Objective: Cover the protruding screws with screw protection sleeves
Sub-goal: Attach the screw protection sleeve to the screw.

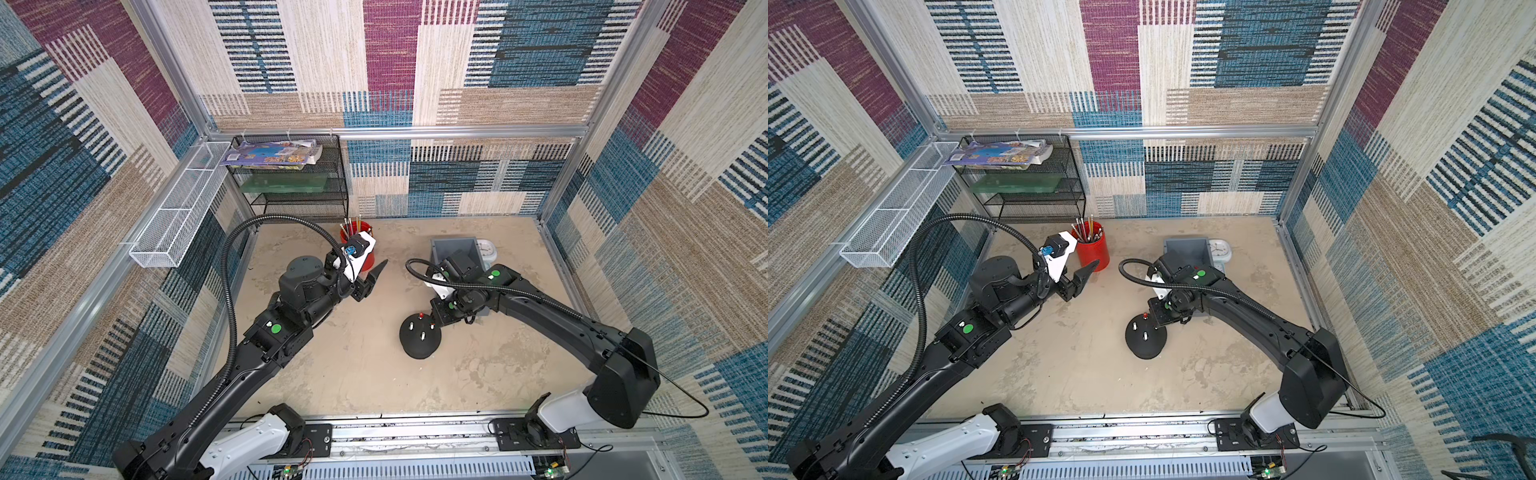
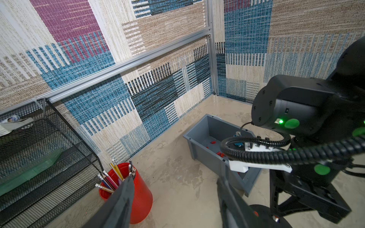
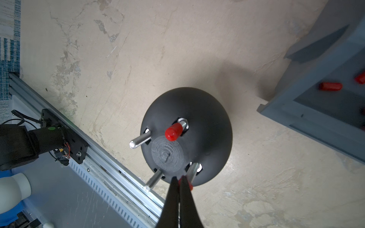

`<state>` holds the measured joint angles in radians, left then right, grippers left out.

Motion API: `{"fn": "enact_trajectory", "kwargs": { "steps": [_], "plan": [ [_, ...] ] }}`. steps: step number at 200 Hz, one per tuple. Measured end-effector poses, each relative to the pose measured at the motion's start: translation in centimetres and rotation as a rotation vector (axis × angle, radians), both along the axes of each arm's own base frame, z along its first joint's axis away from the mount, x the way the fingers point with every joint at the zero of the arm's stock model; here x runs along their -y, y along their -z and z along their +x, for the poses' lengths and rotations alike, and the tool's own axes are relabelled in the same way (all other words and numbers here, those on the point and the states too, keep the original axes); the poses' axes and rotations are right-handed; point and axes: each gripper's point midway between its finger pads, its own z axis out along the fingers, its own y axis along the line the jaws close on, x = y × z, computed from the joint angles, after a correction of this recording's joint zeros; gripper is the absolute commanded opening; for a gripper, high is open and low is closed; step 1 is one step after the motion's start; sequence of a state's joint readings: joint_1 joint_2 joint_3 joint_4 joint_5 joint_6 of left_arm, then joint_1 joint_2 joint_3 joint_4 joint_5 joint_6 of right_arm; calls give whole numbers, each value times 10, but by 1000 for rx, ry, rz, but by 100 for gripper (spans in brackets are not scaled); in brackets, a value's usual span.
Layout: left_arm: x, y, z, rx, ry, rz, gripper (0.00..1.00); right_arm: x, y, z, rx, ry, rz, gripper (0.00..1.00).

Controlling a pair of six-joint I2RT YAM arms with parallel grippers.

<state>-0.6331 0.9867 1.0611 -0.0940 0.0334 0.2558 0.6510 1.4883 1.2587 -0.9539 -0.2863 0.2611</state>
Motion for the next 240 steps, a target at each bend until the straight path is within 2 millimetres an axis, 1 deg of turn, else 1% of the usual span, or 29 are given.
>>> {"fn": "enact_trajectory", "kwargs": {
  "steps": [100,138,240],
  "plan": [
    [0,0,0,1,0,0,66,7,-1,4,-32,49,44,0],
    [0,0,0,1,1,-1,66,8,0,4,-40,57,54,3],
    [1,0,-1,-1,8,0,66,6,0,4,-46,52,60,6]
  ]
}}
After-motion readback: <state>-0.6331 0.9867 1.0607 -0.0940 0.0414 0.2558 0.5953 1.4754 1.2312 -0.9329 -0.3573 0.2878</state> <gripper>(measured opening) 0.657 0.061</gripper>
